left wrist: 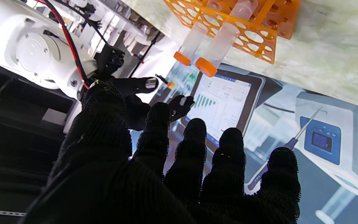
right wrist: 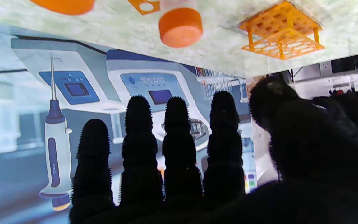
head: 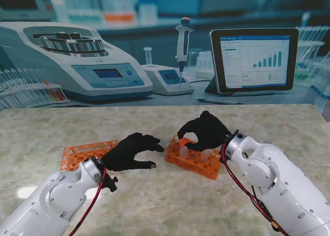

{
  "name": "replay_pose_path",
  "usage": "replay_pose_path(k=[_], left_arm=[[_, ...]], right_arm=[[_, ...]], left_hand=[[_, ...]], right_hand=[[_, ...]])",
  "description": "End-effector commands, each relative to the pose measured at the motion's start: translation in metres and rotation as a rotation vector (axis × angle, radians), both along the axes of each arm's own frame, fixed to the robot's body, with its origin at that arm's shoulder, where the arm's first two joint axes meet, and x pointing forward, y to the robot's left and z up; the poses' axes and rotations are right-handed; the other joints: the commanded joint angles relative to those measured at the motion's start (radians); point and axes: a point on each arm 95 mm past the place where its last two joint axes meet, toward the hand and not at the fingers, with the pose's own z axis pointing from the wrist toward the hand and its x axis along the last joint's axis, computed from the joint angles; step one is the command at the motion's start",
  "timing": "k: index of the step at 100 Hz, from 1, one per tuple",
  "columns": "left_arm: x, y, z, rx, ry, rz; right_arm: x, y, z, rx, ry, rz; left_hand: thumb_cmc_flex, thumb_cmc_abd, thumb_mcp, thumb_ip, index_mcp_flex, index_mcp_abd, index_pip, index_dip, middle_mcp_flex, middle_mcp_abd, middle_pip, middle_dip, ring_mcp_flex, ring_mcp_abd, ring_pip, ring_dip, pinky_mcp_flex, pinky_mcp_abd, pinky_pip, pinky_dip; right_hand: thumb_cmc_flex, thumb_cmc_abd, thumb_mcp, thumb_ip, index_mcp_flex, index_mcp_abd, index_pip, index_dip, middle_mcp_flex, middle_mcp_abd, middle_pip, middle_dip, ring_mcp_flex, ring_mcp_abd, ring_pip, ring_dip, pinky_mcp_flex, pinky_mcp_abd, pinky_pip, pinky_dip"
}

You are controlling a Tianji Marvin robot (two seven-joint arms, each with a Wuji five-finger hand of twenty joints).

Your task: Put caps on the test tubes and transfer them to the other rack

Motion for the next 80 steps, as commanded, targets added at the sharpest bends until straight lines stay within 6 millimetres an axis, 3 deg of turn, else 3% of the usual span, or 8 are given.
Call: replay_pose_path(k=[1, 45, 80], left_arm=[[-0.001, -0.002, 0.0, -0.005, 0.0, 0.0], [0.001, -0.003, -0.001, 0.0, 0.009, 0.011], [0.003, -0.003, 0.001, -0.014, 0.021, 0.025]], right_arm=[[-0.012, 0.004, -0.005, 0.013, -0.003, 0.021], [-0.071, -0.005, -0.019, 0.146, -0.06, -0.005], [-0.097, -0.015, -0.038, 0.185, -0.066, -0.029]], left_hand=[[-0.015, 0.027, -0.018, -0.023, -0.037, 0.012, -0.031, -0.018, -0.012, 0.004, -0.021, -0.022, 0.006, 0.006, -0.001, -0.012, -0.001, -0.005, -0.048, -0.024], [-0.026, 0.043, -0.022, -0.024, -0.087, 0.019, -0.075, -0.053, -0.022, 0.007, -0.025, -0.023, 0.007, 0.013, -0.002, -0.009, 0.002, 0.002, -0.041, -0.021], [-0.042, 0.077, -0.026, -0.026, -0.111, 0.027, -0.097, -0.086, -0.02, 0.025, -0.031, -0.03, 0.043, 0.026, 0.009, -0.002, 0.031, 0.026, -0.008, -0.009]], right_hand=[[-0.012, 0.025, -0.014, 0.022, -0.041, 0.018, -0.022, 0.01, -0.016, -0.016, -0.021, -0.012, -0.016, -0.025, -0.037, -0.015, -0.011, 0.039, -0.017, -0.021], [0.002, 0.082, -0.061, 0.031, -0.076, 0.041, -0.063, -0.01, -0.001, -0.023, -0.056, -0.082, 0.001, -0.049, -0.073, -0.101, 0.007, 0.031, -0.049, -0.095], [-0.021, 0.15, -0.109, 0.036, -0.123, 0.051, -0.09, -0.046, -0.048, -0.008, -0.091, -0.158, -0.033, -0.065, -0.112, -0.19, -0.01, 0.048, -0.085, -0.198]])
